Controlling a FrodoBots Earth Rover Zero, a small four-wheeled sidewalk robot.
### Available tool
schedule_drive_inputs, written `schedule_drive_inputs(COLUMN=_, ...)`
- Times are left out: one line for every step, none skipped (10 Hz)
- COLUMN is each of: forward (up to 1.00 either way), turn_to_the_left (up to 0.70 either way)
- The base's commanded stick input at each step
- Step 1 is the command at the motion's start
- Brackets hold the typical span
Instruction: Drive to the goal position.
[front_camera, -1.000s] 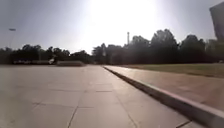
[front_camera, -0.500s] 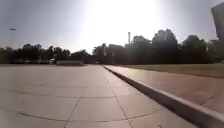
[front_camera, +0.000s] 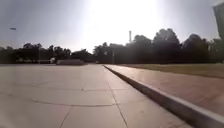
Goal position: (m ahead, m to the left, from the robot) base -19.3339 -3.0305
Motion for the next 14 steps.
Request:
schedule_drive_inputs(forward=0.70, turn_to_the_left=0.01)
schedule_drive_inputs(forward=0.70, turn_to_the_left=0.01)
schedule_drive_inputs(forward=0.70, turn_to_the_left=0.01)
schedule_drive_inputs(forward=0.70, turn_to_the_left=0.01)
schedule_drive_inputs(forward=0.70, turn_to_the_left=0.01)
schedule_drive_inputs(forward=0.70, turn_to_the_left=0.01)
schedule_drive_inputs(forward=0.70, turn_to_the_left=0.18)
schedule_drive_inputs(forward=0.70, turn_to_the_left=0.36)
schedule_drive_inputs(forward=0.70, turn_to_the_left=0.14)
schedule_drive_inputs(forward=0.70, turn_to_the_left=0.01)
schedule_drive_inputs(forward=0.70, turn_to_the_left=0.01)
schedule_drive_inputs(forward=0.70, turn_to_the_left=0.01)
schedule_drive_inputs(forward=0.70, turn_to_the_left=0.01)
schedule_drive_inputs(forward=0.70, turn_to_the_left=0.01)
